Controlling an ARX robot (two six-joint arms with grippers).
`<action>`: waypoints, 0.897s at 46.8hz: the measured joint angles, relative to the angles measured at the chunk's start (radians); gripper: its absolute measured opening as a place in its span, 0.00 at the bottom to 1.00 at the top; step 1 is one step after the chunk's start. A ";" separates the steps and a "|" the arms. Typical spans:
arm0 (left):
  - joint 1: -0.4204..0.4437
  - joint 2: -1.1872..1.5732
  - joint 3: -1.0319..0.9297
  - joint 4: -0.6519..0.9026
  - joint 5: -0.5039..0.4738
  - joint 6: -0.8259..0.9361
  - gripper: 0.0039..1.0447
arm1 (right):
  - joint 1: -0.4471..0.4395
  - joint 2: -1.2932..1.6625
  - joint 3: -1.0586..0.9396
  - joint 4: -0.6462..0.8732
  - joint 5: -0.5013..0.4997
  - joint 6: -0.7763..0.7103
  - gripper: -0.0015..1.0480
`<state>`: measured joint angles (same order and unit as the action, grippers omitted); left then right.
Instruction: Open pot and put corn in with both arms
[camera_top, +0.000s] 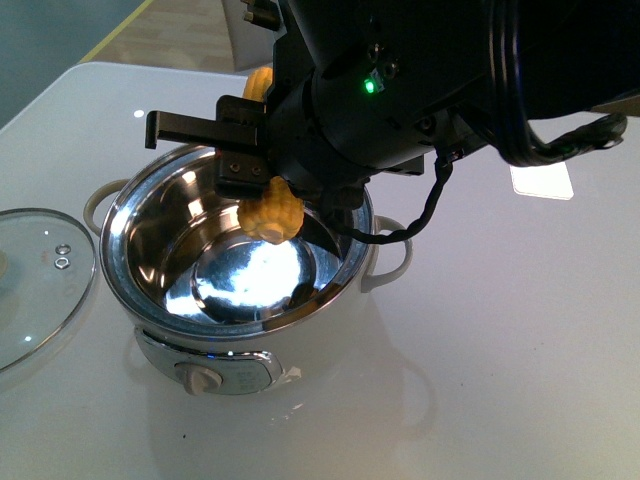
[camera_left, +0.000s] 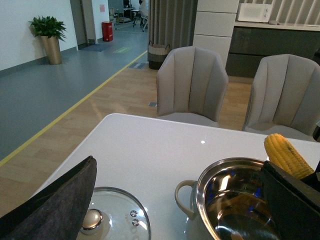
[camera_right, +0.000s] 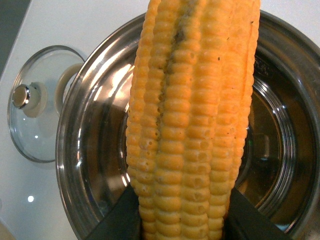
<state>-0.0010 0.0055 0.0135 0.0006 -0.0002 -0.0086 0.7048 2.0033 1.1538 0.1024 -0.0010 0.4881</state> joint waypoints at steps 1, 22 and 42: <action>0.000 0.000 0.000 0.000 0.000 0.000 0.93 | 0.000 0.002 0.000 0.000 -0.001 0.004 0.32; 0.000 0.000 0.000 0.000 0.000 0.000 0.93 | -0.026 -0.018 -0.050 0.020 -0.014 0.048 0.91; 0.000 0.000 0.000 0.000 0.000 0.000 0.93 | -0.314 -0.539 -0.446 0.117 0.090 -0.061 0.91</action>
<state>-0.0010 0.0055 0.0135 0.0006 -0.0002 -0.0082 0.3912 1.4647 0.7082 0.2192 0.0887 0.4274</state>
